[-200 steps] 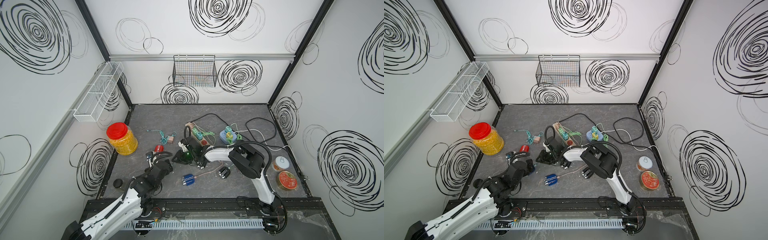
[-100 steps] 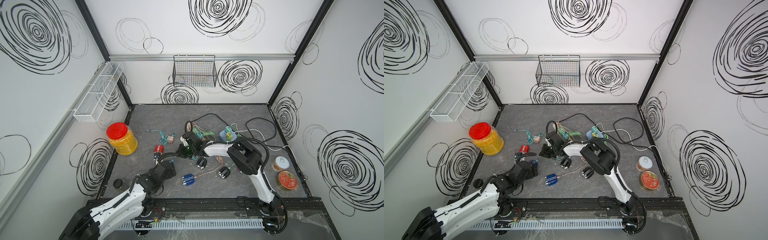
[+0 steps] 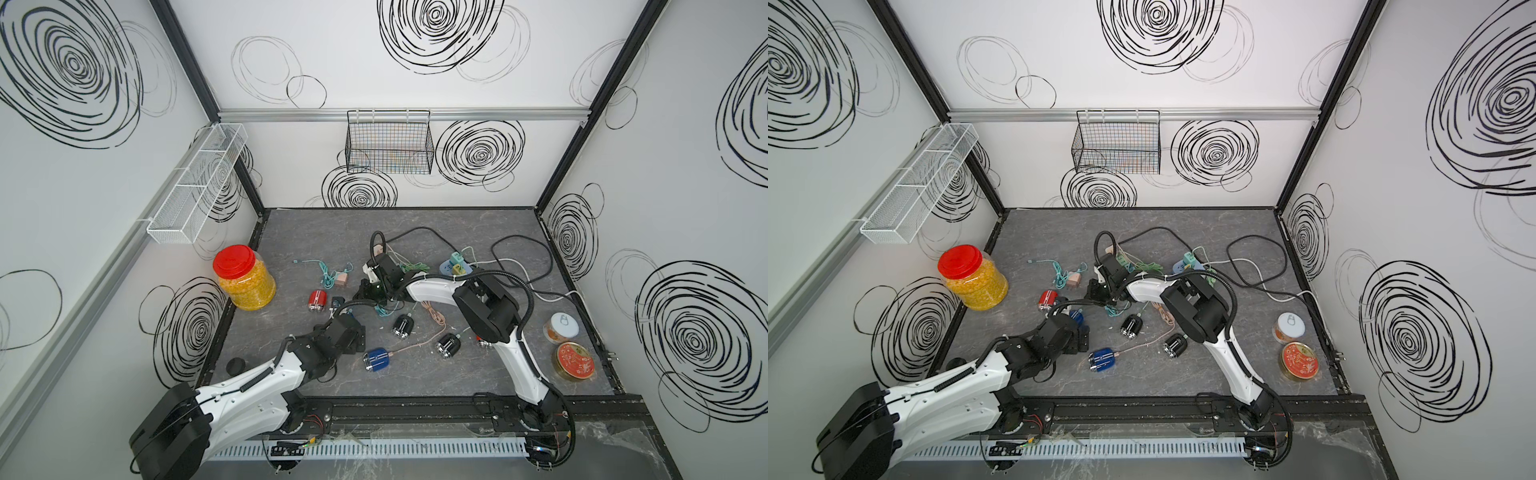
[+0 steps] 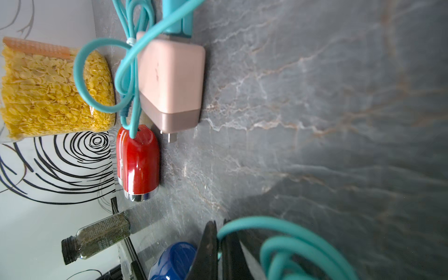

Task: Unplug the electric shaver
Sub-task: Move the charging cable to the center of the board, then remove the charging cable from the electric shaver.

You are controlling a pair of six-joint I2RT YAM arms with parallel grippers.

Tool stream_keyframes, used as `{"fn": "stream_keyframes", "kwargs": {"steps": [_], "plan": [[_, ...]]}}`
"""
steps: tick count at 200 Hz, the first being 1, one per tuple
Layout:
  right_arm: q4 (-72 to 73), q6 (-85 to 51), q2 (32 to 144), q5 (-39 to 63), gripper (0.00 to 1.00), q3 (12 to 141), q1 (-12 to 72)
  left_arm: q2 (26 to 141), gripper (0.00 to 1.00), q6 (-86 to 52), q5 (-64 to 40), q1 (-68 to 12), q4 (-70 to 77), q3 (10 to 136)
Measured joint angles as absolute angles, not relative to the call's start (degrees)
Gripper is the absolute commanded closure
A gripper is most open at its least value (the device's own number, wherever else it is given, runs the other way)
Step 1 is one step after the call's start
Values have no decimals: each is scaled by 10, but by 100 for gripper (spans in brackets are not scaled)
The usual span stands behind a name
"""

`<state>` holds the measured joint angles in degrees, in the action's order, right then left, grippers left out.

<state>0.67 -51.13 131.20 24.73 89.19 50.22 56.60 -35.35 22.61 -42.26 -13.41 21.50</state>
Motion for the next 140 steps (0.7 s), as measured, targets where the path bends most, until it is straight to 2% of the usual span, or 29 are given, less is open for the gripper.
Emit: {"fn": "stream_keyframes", "kwargs": {"steps": [50, 100, 140], "plan": [[-12, -494, 1319, 254, 92, 909, 501, 640, 2, -325, 237, -404, -138, 251], [-16, -487, 1319, 259, 92, 911, 501, 665, 1, -316, 242, -386, -146, 259], [-21, -485, 1326, 263, 92, 921, 501, 716, 1, -294, 219, -368, -138, 283]]}}
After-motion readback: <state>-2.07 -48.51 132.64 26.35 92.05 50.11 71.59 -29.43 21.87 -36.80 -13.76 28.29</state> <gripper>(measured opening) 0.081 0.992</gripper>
